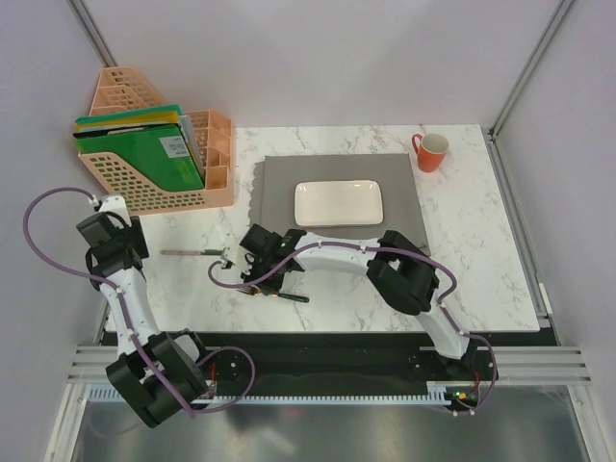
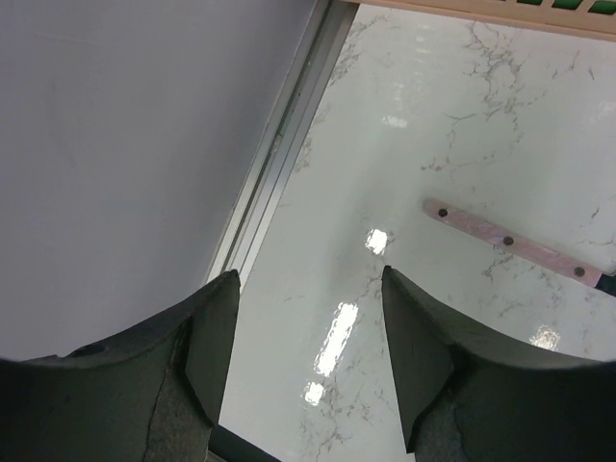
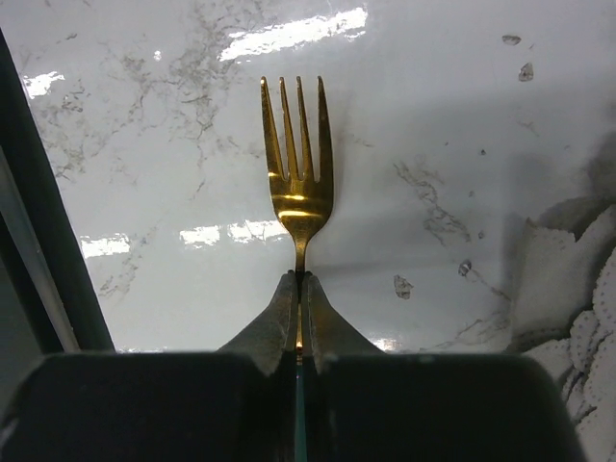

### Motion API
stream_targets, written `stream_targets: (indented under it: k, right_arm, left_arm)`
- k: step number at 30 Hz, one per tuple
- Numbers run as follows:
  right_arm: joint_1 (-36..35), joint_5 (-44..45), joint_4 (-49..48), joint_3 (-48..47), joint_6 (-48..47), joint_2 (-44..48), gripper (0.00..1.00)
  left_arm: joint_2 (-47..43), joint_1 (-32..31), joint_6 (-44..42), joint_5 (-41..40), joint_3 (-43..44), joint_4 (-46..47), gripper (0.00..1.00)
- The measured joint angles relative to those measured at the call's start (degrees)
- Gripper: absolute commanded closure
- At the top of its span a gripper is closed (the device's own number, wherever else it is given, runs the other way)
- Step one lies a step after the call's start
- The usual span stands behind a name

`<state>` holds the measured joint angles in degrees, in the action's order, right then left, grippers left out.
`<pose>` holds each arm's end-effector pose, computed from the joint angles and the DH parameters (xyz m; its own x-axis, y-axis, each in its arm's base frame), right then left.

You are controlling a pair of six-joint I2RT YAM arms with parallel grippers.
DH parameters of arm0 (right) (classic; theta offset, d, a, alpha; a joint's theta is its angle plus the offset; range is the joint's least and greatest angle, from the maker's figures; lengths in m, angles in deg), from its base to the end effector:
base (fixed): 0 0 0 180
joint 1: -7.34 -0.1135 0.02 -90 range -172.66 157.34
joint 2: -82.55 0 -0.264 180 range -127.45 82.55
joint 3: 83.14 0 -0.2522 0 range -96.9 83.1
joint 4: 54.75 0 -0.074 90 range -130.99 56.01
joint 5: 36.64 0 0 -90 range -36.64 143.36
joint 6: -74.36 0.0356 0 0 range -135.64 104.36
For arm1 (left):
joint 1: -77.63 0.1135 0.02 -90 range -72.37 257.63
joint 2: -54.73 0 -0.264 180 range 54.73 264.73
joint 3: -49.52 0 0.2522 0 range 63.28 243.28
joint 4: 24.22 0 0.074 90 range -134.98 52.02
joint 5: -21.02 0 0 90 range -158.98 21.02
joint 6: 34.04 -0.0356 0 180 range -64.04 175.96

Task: Set the dinner table for one person
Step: Pick up the fork at the center of the board, then place the fork on the napkin.

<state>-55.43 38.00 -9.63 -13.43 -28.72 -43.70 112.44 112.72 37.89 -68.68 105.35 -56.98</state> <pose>0.2071 0.4231 0.1622 -0.1828 -0.8322 -0.5235 -0.9829 0.1427 0.1164 0.1811 0.1270 0.2661 -0.6194 -0.0561 -0.7831 -0.3989 0.8816 0.2524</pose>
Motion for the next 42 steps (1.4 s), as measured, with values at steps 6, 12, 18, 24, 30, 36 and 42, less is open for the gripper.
stream_targets:
  k: [6,12,18,24,30,36,42]
  right_arm:
    - [0.0,2.2,0.1,1.6,1.6,4.2,1.0]
    - [-0.1,9.1,-4.3,3.6,3.8,10.3,1.0]
    - [-0.2,22.3,-10.6,5.5,6.2,13.4,1.0]
    - [0.8,30.0,-13.7,5.5,7.6,12.5,1.0]
    - [4.4,34.4,-14.4,-0.1,8.4,7.8,1.0]
    - [7.8,39.8,-14.6,-10.0,9.6,2.3,1.0]
    - [7.3,42.3,-14.7,-17.3,11.5,-3.0,1.0]
  left_arm:
    - [0.0,0.0,0.0,0.2,-1.6,0.2,0.33]
    - [-1.0,0.0,0.0,0.3,-2.1,0.4,0.33]
    - [-1.0,0.0,0.0,1.0,-2.2,0.4,0.33]
    - [-1.0,0.0,0.1,1.8,-2.2,0.4,0.33]
    - [-1.0,0.0,0.2,2.0,-2.2,0.3,0.34]
    - [-1.0,0.0,0.7,3.1,-2.3,0.3,0.34]
    - [-0.9,0.0,0.8,3.3,-2.9,0.3,0.34]
